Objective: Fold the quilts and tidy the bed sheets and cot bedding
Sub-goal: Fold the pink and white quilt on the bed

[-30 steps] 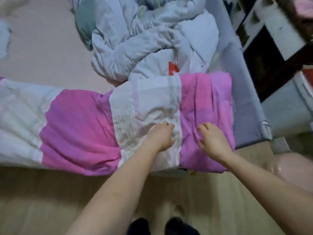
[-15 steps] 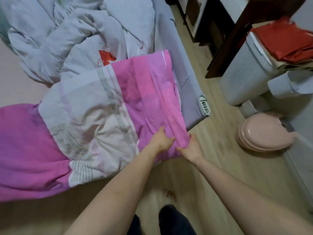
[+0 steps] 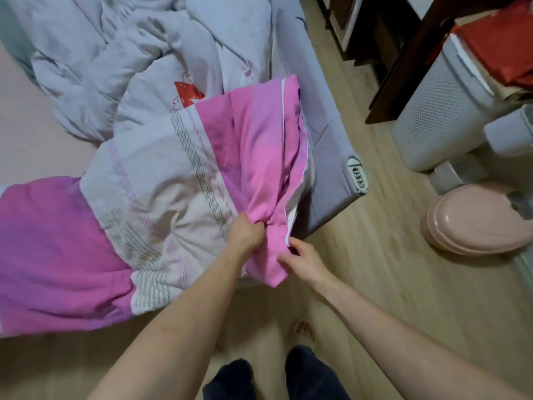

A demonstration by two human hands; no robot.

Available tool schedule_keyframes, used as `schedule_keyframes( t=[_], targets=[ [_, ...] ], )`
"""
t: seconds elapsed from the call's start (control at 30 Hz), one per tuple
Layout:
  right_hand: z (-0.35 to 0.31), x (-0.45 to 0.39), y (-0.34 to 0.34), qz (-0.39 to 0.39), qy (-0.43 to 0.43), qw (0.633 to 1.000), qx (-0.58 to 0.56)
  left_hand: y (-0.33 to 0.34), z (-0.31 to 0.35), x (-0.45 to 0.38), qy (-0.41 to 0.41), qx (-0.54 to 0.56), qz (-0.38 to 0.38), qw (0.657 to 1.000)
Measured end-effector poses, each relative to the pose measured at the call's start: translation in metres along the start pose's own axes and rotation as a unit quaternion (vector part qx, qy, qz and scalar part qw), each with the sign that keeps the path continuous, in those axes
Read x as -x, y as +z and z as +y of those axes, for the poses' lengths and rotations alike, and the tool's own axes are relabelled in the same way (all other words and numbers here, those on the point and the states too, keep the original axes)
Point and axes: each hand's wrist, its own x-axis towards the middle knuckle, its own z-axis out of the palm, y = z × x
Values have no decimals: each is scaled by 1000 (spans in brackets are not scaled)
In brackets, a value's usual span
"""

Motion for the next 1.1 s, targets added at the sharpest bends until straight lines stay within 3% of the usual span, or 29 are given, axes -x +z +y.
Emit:
schedule_keyframes(
  t=[0.13, 0.23, 0.3, 0.4, 0.47, 0.53, 0.67, 0.77, 0.87, 0.97, 1.03, 1.1],
  targets=[
    [-37, -8, -2, 17, 49, 990, -132, -19, -3, 3, -47, 119, 46, 991],
    [-59, -15, 6, 26, 11, 995, -98, -30, 4, 8, -51, 181, 18, 982],
    [-75, -16, 9, 37, 36, 992, -116, -49, 5, 9, -45, 203, 17, 978],
    [-89, -23, 7, -15, 86, 974, -210, -80, 0, 4, -57, 222, 29, 973],
    [-98, -23, 14, -39, 87, 973, -210, -96, -1, 0, -65, 215, 12, 974],
    [-108, -23, 29, -20, 101, 966, -235, -108, -1, -1, -54, 209, -9, 976],
    [-116, -25, 45, 115, 79, 979, -152, -128, -3, -1, -19, 227, -10, 974],
    [-123, -22, 45, 167, 102, 962, -192, -142, 0, -3, 5, 211, -10, 977],
    [-143, -22, 53, 124, 84, 966, -212, -153, 6, -2, 11, 215, -16, 976],
    [-160, -14, 69, 94, 70, 984, -132, -160, 7, 7, 15, 217, -65, 974],
    [-162, -4, 75, 70, 65, 991, -95, -161, 4, 18, 53, 154, -106, 981],
    [-167, 5, 75, 49, 53, 997, -41, -165, 6, 29, 111, 62, -78, 989]
  ],
)
